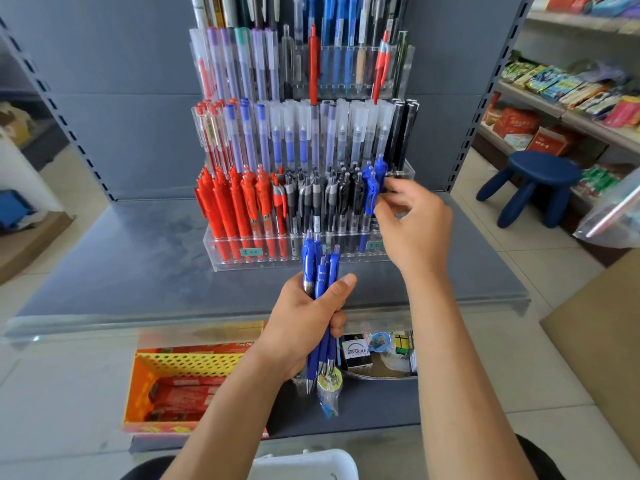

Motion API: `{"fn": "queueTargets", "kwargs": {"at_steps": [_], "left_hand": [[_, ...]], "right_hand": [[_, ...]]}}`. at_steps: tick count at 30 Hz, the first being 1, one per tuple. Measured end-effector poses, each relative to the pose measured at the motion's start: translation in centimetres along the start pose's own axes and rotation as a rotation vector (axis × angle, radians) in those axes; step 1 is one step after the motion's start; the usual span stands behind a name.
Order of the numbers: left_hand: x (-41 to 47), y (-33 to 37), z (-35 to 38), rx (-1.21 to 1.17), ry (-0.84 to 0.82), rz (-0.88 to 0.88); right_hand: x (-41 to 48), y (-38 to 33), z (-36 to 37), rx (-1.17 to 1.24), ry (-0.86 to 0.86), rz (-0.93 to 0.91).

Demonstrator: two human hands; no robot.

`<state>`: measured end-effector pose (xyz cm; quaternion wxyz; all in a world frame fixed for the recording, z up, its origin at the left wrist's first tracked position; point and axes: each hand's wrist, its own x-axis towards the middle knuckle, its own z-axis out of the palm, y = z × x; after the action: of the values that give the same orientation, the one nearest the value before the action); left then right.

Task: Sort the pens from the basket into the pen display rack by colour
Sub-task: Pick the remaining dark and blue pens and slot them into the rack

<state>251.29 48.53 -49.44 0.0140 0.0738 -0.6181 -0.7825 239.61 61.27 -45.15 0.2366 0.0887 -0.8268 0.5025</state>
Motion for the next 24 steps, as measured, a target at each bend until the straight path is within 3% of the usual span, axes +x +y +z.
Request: {"fn": "queueTargets", "kwargs": {"at_steps": [8, 12, 14, 17, 19, 24], "left_hand": [[-0.1, 0.1, 0.1, -0.026, 0.000, -0.015], [-0.2, 0.0, 0.0, -0.013, 0.003, -0.003], [-0.2, 0.0, -0.1, -0.002, -0.001, 0.000], [-0.2, -0.1, -0.3, 0.027, -0.020, 0.014], [-0.3, -0.1, -0.2, 0.041, -0.036, 0.028], [-0.4, -0.1, 0.0, 0.059, -0.029, 0.059]], "right_hand": [[-0.3, 0.6, 0.0, -0.061, -0.053, 0.082], [-1.6, 0.3, -2.0, 0.074, -0.078, 0.149], [-2.5, -0.1, -3.4, 0.104, -0.197, 0.151], [-3.3, -1.1, -4.6, 0.110, -0.573, 0.128], [-3.8, -1.6, -4.6, 0.098, -0.727, 0.123], [-4.6, -1.8, -3.8, 0.050, -0.808, 0.082]]}}
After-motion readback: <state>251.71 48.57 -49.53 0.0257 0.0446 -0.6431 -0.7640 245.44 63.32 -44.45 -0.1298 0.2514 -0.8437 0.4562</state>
